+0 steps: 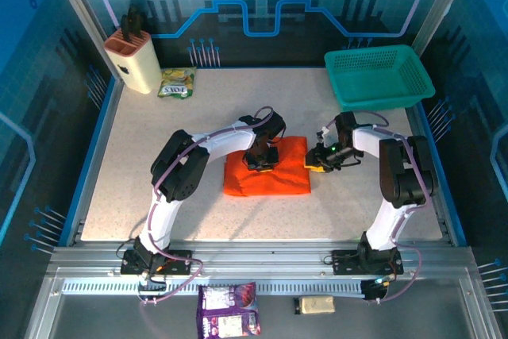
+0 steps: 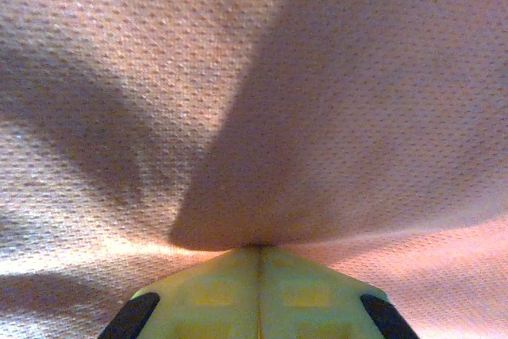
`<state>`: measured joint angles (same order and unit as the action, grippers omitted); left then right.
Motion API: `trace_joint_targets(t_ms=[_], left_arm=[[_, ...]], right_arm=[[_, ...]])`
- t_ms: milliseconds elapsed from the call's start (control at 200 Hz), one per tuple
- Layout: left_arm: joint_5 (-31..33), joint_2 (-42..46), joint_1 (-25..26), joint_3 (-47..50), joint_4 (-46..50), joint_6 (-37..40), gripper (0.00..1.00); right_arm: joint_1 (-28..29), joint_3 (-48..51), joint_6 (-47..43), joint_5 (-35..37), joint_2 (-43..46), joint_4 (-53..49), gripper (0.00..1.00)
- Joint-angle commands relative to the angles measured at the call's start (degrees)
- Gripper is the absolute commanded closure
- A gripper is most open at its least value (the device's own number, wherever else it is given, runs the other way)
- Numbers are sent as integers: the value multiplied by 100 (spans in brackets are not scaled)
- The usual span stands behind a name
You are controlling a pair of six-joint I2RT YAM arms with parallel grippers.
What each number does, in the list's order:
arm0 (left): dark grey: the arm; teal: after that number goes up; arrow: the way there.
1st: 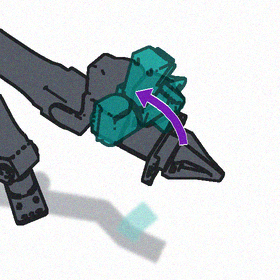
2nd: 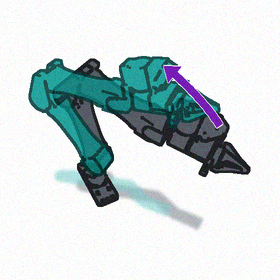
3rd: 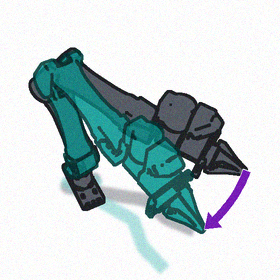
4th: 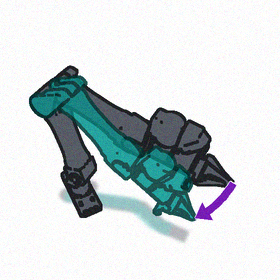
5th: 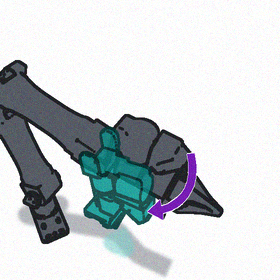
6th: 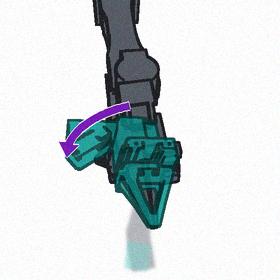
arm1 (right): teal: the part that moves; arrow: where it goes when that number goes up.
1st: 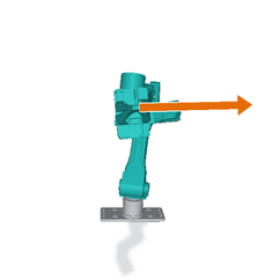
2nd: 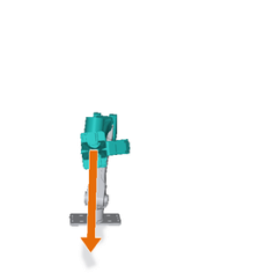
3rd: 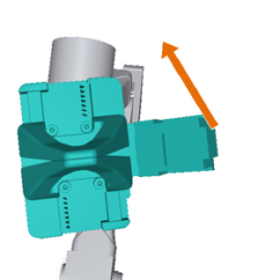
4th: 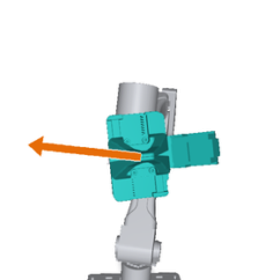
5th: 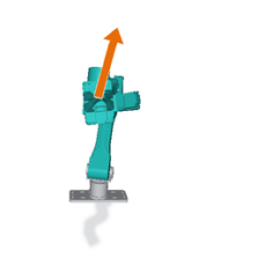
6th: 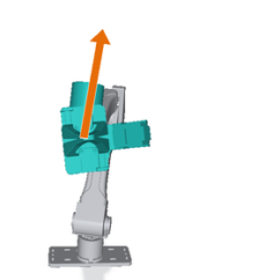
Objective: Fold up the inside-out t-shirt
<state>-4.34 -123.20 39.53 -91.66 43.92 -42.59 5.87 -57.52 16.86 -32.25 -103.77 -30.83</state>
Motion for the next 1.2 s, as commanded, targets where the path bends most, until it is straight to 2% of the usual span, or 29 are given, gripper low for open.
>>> trace_joint_targets(t_ms=[0, 280, 410, 625, 740, 891, 1026, 1196], left_arm=[[21, -154, -27, 280, 161, -65, 92], [5, -152, -24, 291, 143, -66, 92], [-23, -89, -25, 254, 102, -37, 92], [166, 770, -116, 522, -254, 72, 82], [206, 1369, -329, 846, -421, 89, 78], [284, 1961, -719, 1345, -428, 180, 77], [227, 2185, -1169, 1934, -403, 303, 82], [-216, 2369, -1636, 2763, -670, 389, 89]], right_arm=[[-69, -125, -27, -231, -178, -188, 70], [-42, -163, 60, -157, -196, -179, 80], [-42, -201, 55, -152, -208, -184, 90], [-64, -296, -41, -78, -153, -370, 100], [-81, -347, -90, -25, -48, -529, 100], [-132, -474, -169, 191, 154, -849, 100], [-134, -682, -183, 503, 308, -1174, 100], [-122, -908, -201, 936, 410, -1496, 100]])
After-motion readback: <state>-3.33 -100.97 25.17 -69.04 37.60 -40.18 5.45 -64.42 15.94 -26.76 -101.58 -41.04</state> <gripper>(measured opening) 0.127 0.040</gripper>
